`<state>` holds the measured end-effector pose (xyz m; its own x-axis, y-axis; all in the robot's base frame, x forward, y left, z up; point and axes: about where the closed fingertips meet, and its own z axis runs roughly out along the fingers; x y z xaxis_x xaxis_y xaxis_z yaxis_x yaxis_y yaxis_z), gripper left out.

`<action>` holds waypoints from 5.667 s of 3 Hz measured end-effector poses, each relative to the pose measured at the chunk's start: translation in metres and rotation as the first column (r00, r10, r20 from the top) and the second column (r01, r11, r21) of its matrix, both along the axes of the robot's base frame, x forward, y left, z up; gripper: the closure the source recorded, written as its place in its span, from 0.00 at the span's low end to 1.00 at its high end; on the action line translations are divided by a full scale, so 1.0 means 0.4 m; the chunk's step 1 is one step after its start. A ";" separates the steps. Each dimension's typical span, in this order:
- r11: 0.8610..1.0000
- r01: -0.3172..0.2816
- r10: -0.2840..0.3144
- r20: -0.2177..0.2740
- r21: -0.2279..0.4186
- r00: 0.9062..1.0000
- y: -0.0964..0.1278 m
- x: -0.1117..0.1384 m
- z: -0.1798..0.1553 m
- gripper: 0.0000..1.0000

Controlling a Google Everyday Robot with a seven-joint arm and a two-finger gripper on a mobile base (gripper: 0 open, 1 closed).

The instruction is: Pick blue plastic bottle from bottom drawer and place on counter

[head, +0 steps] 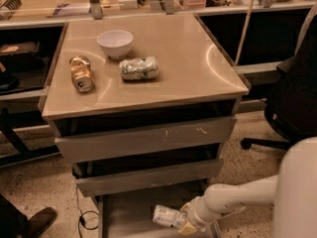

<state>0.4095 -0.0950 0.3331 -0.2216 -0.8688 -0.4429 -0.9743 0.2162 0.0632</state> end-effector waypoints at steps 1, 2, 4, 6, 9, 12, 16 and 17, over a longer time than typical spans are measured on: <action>0.999 0.020 -0.022 0.069 0.034 0.997 -0.024 -0.003 0.155 1.00; 0.999 0.015 -0.020 0.144 0.033 0.989 -0.039 -0.004 0.296 1.00; 1.000 0.009 -0.013 0.178 0.025 0.984 -0.039 0.009 0.332 1.00; 1.000 0.018 -0.012 0.303 -0.016 0.953 -0.033 0.073 0.584 1.00; 0.996 0.036 0.005 0.443 -0.085 0.896 -0.040 0.122 0.844 1.00; 0.988 0.111 -0.022 0.607 -0.110 0.795 -0.092 0.177 1.159 1.00; 0.980 0.192 -0.100 0.717 -0.047 0.690 -0.184 0.328 1.489 1.00; 0.978 0.205 -0.124 0.708 -0.030 0.695 -0.193 0.371 1.505 1.00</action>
Offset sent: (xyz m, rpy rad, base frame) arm 0.0004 -0.0256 0.1935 0.0234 -0.2476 -0.0151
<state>0.5578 -0.1723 0.9351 -0.0276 -0.8960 -0.4431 -0.6765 0.3431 -0.6517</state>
